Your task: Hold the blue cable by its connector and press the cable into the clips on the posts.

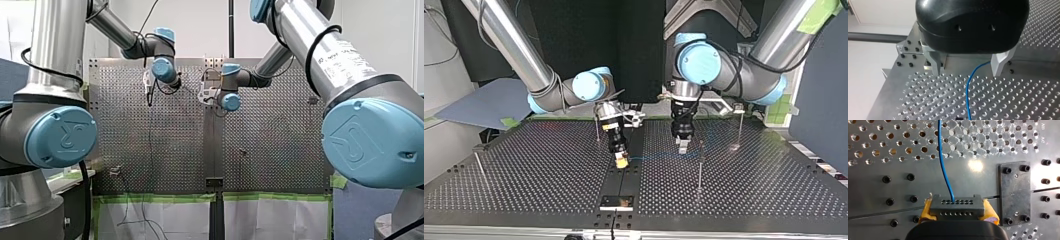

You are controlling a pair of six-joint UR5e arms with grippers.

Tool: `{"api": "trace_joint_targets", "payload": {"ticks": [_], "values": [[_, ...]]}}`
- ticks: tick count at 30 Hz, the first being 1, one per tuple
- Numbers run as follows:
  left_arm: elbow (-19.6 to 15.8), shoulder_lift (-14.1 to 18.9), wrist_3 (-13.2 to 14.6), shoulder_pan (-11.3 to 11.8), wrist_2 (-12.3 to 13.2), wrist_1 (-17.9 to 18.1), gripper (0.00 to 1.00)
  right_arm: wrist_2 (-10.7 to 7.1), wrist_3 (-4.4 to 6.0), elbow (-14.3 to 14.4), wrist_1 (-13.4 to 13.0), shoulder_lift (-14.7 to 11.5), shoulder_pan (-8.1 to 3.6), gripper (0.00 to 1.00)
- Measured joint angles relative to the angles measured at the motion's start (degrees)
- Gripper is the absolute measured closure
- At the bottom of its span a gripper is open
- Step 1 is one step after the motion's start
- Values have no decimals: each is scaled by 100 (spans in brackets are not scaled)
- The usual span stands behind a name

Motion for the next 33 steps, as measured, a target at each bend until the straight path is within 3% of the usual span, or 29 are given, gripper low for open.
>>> {"api": "trace_joint_targets", "payload": {"ticks": [6,13,24,33], "values": [[219,-250,0,8,-134,-1,0,-4,0,-1,1,0,0,100],[334,-308,0,63,-246,58,0,-1,0,1,0,1,4,100],[472,-339,-1,115,-234,64,0,-7,0,2,6,6,24,100],[730,-632,-5,119,-272,-9,0,-8,0,1,12,8,34,100]]}}
